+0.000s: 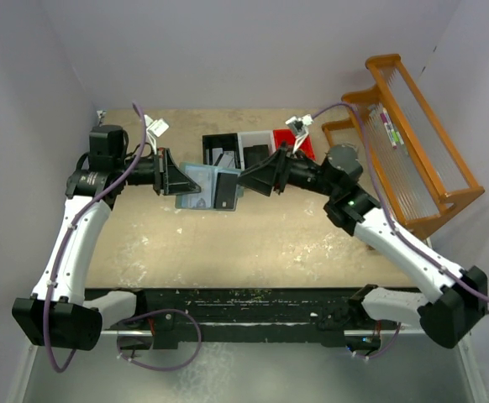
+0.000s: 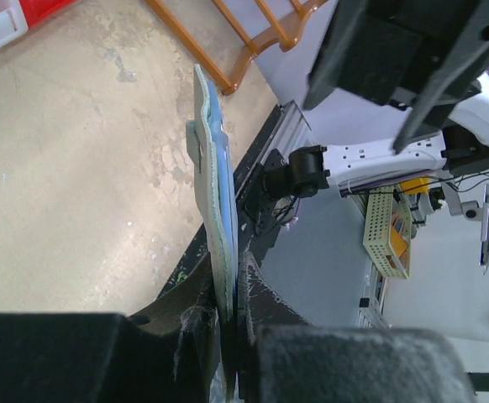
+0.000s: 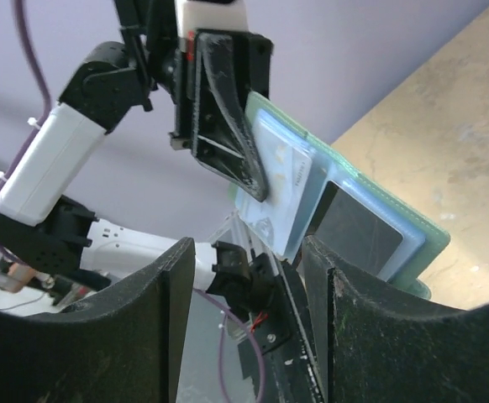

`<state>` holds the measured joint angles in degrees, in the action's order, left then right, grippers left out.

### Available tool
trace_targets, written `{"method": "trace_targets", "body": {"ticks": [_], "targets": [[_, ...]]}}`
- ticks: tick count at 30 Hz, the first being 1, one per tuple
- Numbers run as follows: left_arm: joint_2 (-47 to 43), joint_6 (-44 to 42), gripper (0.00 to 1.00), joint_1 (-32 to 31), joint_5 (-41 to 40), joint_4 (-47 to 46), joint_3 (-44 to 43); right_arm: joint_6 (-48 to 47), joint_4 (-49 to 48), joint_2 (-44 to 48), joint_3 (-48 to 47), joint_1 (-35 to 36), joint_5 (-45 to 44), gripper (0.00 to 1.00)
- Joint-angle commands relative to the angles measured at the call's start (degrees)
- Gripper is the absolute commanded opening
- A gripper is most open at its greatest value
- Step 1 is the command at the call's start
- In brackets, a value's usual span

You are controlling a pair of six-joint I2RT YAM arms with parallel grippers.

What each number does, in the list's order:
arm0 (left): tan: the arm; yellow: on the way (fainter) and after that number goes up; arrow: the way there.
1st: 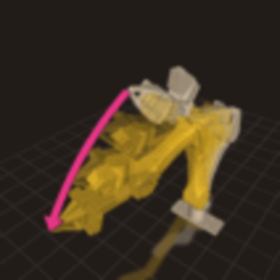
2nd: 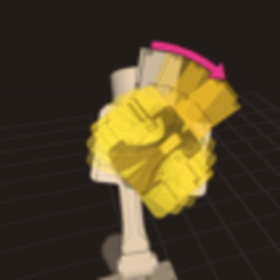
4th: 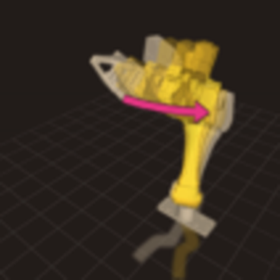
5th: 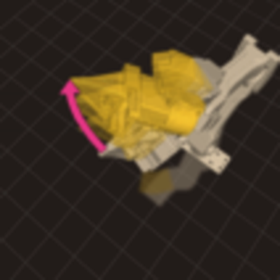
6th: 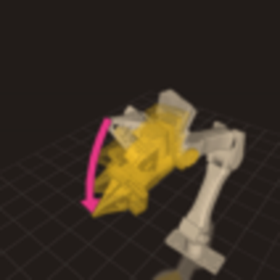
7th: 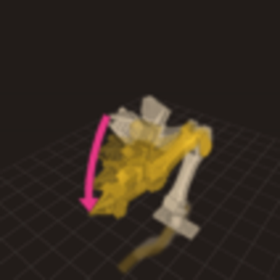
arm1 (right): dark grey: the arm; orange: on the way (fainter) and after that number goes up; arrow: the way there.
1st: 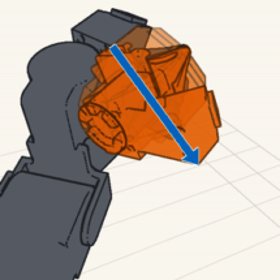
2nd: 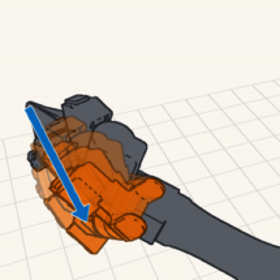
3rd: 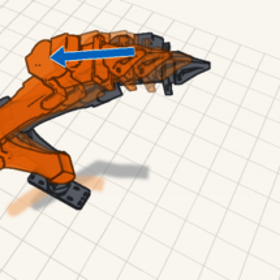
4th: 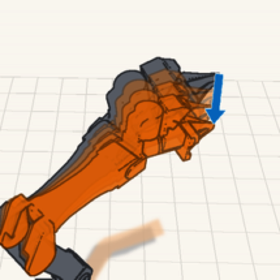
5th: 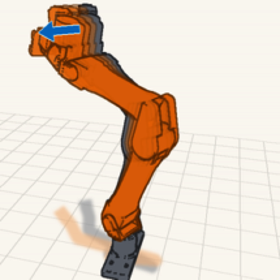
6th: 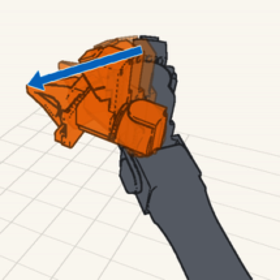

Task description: Take the credit cards out of the card holder

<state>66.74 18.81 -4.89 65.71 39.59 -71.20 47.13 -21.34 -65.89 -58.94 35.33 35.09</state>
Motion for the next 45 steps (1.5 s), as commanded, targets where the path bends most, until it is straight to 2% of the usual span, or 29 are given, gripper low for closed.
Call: {"method": "trace_targets", "body": {"ticks": [1, 8, 18, 26, 33, 36, 41, 43, 45], "targets": [[-0.2, 0.0, 0.00, 0.3, 2.7, -1.7, -2.2, 6.2, -11.4, -4.6, 0.3, 1.6, 5.9, 0.55], [-0.1, 2.4, 0.00, 0.3, 7.0, -3.8, -1.8, 7.5, -15.9, -10.5, -0.9, 4.8, 7.1, 0.54], [-0.1, 3.2, 0.00, 0.3, 8.0, -4.1, -1.5, 9.7, -21.0, -15.1, -1.9, 8.9, 7.4, 0.52], [-0.2, 3.2, 0.00, 0.3, 8.1, -4.0, -1.6, 12.2, -25.4, -16.1, -1.8, 9.2, 7.9, 0.51], [-0.3, 3.7, 0.00, 0.3, 9.3, -4.2, -1.7, 16.0, -33.4, -15.2, 0.7, 9.2, 9.9, 0.42], [-0.2, 7.4, 0.02, 0.3, 12.2, -7.0, -1.1, 17.7, -35.6, -15.3, 3.1, 9.2, 9.3, 0.37], [-0.4, 13.6, 0.08, 0.3, 15.7, -12.7, 0.6, 18.3, -35.8, -15.7, 3.4, 9.2, 8.1, 0.19], [-0.4, 14.0, 0.05, 0.3, 16.7, -13.1, 0.9, 18.2, -35.2, -15.4, 3.2, 9.3, 9.3, 0.16], [-0.2, 14.1, 0.00, 0.3, 17.3, -13.1, 0.8, 16.4, -31.9, -14.2, 1.9, 8.6, 12.6, 0.19]]}}
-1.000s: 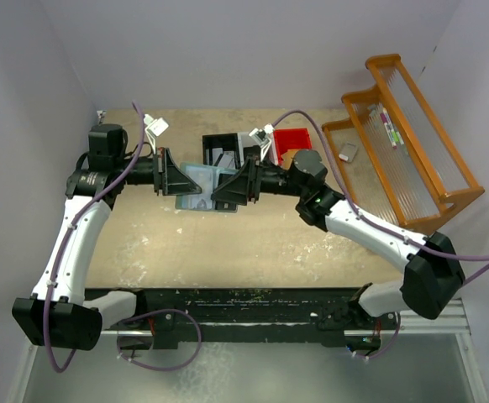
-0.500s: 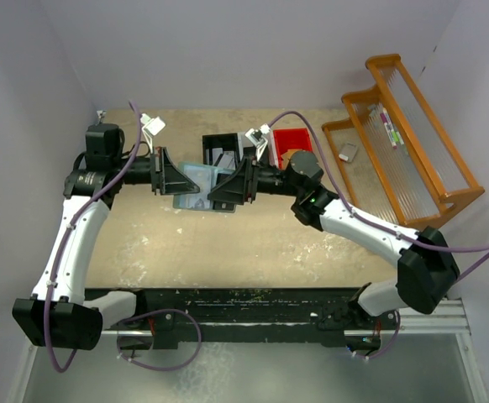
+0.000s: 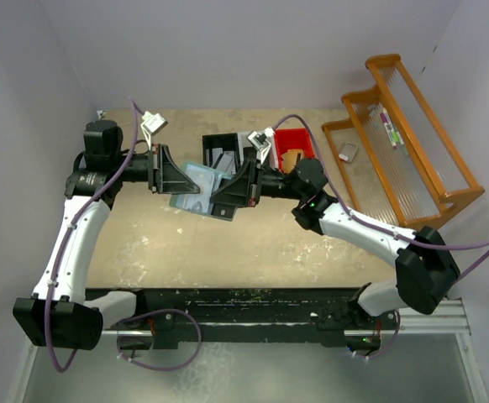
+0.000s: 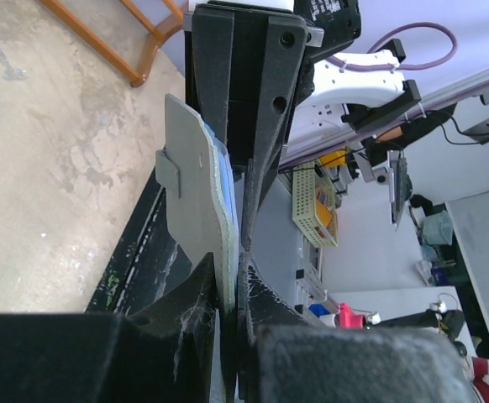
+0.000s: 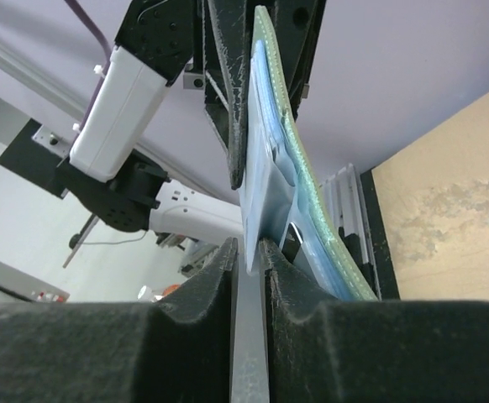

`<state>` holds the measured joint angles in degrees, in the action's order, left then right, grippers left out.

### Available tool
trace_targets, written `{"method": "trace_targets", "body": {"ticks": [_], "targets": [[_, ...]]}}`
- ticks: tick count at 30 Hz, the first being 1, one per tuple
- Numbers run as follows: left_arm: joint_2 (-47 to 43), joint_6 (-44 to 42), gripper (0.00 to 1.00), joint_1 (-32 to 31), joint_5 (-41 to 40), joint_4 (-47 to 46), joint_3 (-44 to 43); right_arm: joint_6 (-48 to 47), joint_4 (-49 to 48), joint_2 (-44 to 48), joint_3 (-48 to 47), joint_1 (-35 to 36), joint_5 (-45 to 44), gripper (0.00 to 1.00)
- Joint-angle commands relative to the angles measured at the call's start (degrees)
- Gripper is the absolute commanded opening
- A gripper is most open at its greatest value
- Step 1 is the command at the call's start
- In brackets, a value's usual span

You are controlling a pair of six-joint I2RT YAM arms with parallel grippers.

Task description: Take the credit cards out of the card holder

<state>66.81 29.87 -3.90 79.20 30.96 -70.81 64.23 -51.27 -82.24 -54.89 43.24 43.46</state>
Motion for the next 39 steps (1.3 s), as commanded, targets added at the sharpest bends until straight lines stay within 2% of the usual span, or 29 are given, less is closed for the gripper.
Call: {"method": "trace_targets", "body": {"ticks": [1, 4, 8, 13, 15, 18, 24, 28, 33, 35, 39], "targets": [[-0.2, 2.9, 0.00, -0.7, 4.0, -4.4, 0.2, -4.0, 2.6, 3.4, -4.1, -0.4, 5.0, 0.23], [0.0, 0.8, 0.00, -0.7, 4.2, -2.0, -0.1, -20.3, 26.9, 7.6, -11.2, -3.0, 2.0, 0.44], [0.1, 0.4, 0.00, -0.7, 6.3, -1.9, 0.5, -35.8, 45.5, 6.4, -22.6, -3.2, -1.0, 0.57], [-0.4, -0.2, 0.00, -1.2, 10.3, -1.4, 0.7, -45.0, 54.6, 0.4, -30.5, -3.5, 2.9, 0.71], [-0.9, -0.5, 0.00, -1.9, 11.2, -1.3, 0.7, -46.4, 54.6, -1.3, -32.3, -3.5, 5.2, 0.77], [-1.0, -0.7, 0.00, -2.8, 11.7, -1.3, 0.6, -46.7, 53.2, -3.4, -33.5, -3.1, 10.5, 0.78], [-0.2, -4.3, 0.00, -3.7, 11.4, 1.1, 0.3, -40.5, 44.0, -3.9, -30.0, -1.7, 19.3, 0.72], [1.5, -12.4, 0.00, -3.9, 10.1, 10.3, -1.9, -39.5, 43.0, -4.4, -29.6, -1.5, 21.1, 0.64], [3.7, -20.2, 0.00, -4.1, 9.0, 18.2, -4.6, -38.8, 42.3, -4.8, -29.4, -1.5, 21.6, 0.60], [3.8, -20.9, 0.00, -4.1, 8.9, 18.8, -5.1, -38.1, 41.9, -4.9, -29.4, -1.0, 21.2, 0.51], [3.8, -20.9, 0.00, -4.1, 7.1, 18.8, -6.2, -40.0, 46.3, -6.0, -30.6, -0.1, 18.8, 0.21]]}}
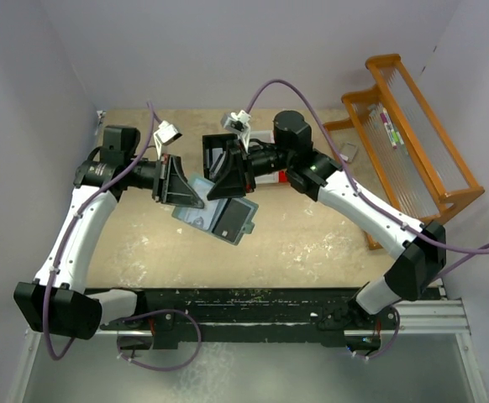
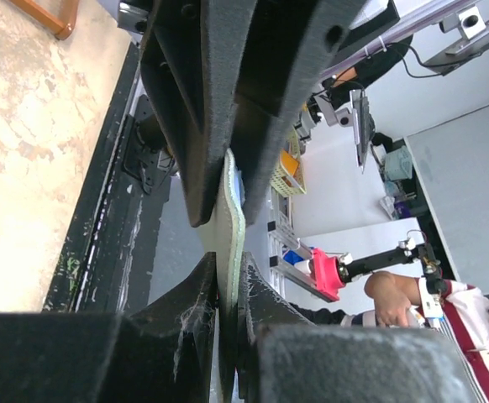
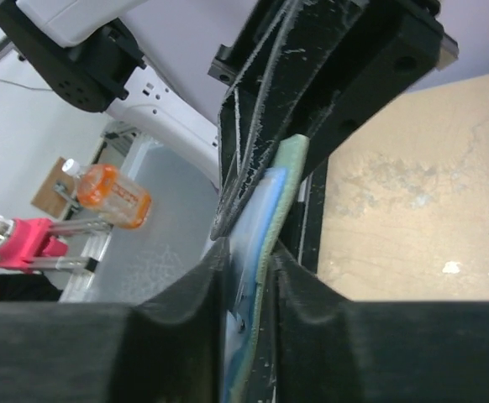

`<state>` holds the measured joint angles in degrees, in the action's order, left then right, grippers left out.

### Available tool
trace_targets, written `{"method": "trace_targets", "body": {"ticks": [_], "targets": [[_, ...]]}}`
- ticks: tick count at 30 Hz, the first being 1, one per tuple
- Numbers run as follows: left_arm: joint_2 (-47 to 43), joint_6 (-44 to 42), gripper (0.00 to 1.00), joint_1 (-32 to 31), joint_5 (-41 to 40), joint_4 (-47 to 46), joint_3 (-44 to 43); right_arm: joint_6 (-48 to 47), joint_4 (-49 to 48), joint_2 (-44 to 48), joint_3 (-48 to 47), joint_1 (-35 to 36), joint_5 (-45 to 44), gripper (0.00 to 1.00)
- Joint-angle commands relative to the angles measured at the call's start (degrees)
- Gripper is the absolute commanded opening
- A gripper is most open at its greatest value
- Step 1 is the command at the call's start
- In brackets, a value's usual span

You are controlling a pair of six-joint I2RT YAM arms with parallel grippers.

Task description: Take the credit cards out of the card holder

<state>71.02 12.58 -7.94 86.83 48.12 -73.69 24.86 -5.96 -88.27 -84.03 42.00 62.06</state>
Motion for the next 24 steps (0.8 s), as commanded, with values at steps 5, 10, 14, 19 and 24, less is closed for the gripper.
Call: {"method": "trace_targets", "body": {"ticks": [5, 10, 14, 19, 24], "targets": [[-0.5, -3.6, 0.27, 0.0, -4.2, 1.5, -5.2, -0.5, 3.9, -0.4, -2.1, 0.8, -3.6, 0.00], [-1.4, -5.5, 0.63, 0.1, -9.7, 2.2, -5.2, 11.1, -6.2, 3.6, 2.6, -1.7, -15.6, 0.00], [-3.0, -2.8, 0.63, 1.0, -13.8, -1.2, -3.5, 19.9, -18.7, 10.1, 11.5, -2.0, -28.0, 0.00], [-7.8, 12.8, 0.43, 2.1, -14.3, -20.0, 2.2, 30.1, -36.7, 12.8, 22.3, -1.0, -35.6, 0.00], [-9.5, 20.0, 0.34, 2.1, -14.3, -25.8, 4.9, 33.5, -43.7, 13.9, 28.8, 0.9, -40.0, 0.00]]}}
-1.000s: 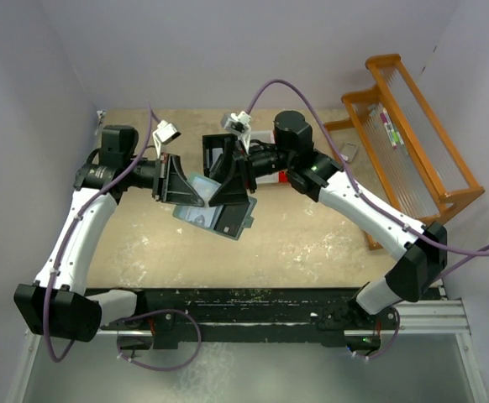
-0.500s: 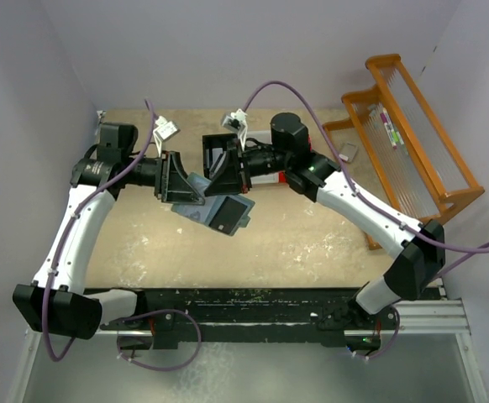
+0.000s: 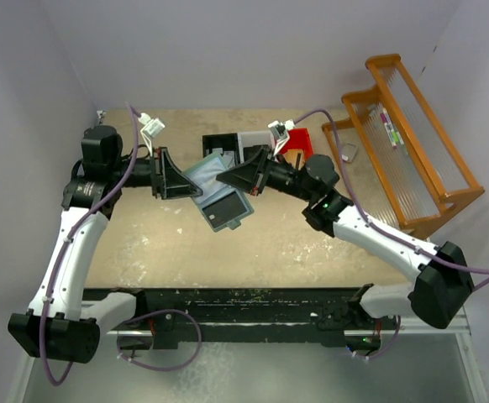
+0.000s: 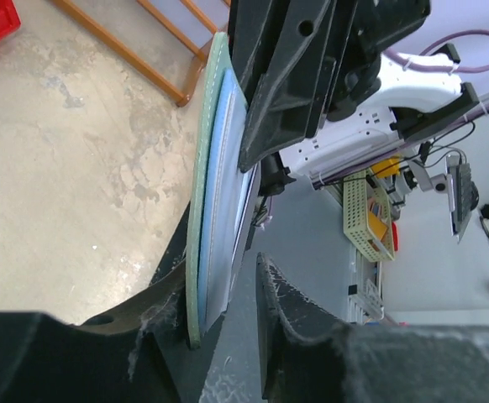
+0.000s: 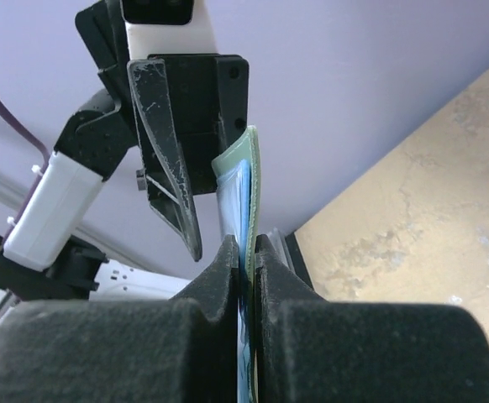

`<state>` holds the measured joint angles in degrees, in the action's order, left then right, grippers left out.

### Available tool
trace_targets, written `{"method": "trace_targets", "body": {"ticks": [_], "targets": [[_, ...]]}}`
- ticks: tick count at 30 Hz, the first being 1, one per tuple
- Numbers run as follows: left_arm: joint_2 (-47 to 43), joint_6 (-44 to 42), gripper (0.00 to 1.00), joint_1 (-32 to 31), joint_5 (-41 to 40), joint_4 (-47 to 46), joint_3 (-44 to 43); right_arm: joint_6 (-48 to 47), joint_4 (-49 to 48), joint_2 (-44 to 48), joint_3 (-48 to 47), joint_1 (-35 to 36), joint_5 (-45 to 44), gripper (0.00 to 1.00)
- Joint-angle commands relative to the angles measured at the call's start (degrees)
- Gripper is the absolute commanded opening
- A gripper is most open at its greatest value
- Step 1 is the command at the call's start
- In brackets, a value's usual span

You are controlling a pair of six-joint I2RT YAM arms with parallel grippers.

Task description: Take the credit cards out of the card holder

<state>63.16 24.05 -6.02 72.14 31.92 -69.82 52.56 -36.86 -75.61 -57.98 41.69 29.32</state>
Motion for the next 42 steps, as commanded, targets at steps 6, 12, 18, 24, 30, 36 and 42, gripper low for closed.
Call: {"method": "trace_targets", "body": {"ticks": [6, 12, 18, 24, 30, 36, 42], "targets": [[-1.1, 8.3, 0.00, 0.1, 0.2, -8.8, 1.2, 2.7, -9.7, -1.8, 1.1, 2.9, -0.3, 0.08], [3.5, -5.7, 0.00, 0.1, 1.2, 7.4, -3.6, -15.4, 12.1, -10.9, -14.6, -1.0, 30.9, 0.63], [6.7, -19.8, 0.00, 0.0, 1.1, 20.4, -7.8, -28.3, 27.7, -14.5, -22.5, -1.1, 34.1, 0.47], [9.3, -32.4, 0.00, 0.0, 0.0, 31.2, -12.3, -31.2, 31.2, -14.9, -24.0, -1.2, 35.2, 0.00], [7.5, -26.4, 0.77, 0.0, -1.0, 23.5, -10.6, -23.2, 24.6, -12.8, -22.7, -1.9, 24.3, 0.00], [-1.1, -5.5, 0.96, 0.1, -2.1, -0.3, 0.5, -0.9, -9.0, -1.8, -7.7, -2.5, 3.9, 0.00], [-2.7, 23.0, 0.84, 0.1, 2.1, -28.8, 9.4, 10.2, -32.8, 0.7, 5.4, -0.4, -13.8, 0.00]]}}
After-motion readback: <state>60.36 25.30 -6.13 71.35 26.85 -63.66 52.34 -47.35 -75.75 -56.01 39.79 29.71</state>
